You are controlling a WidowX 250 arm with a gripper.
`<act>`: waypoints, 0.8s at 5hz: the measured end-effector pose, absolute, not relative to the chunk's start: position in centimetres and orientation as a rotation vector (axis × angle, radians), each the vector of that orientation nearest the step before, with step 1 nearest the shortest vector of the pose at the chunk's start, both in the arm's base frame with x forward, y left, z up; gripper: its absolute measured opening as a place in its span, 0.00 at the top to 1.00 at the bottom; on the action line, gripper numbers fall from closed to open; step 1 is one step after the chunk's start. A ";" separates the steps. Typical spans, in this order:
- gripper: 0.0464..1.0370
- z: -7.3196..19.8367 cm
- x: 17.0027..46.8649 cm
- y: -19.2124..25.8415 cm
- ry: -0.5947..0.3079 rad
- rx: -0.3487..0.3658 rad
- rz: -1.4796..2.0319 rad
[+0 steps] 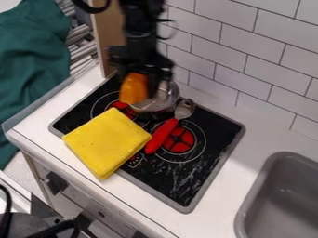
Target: Move the orange object to the left side of the burner
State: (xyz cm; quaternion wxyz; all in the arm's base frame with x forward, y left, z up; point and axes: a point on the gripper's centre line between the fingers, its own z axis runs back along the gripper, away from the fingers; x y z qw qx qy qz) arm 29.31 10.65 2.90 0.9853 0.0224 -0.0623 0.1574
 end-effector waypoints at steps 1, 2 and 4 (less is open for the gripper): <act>0.47 0.3 28.6 15.2 -0.080 0.014 0.408; 0.47 -1.3 28.6 17.4 -0.043 0.000 0.437; 0.39 -2.7 28.8 18.0 -0.012 -0.014 0.442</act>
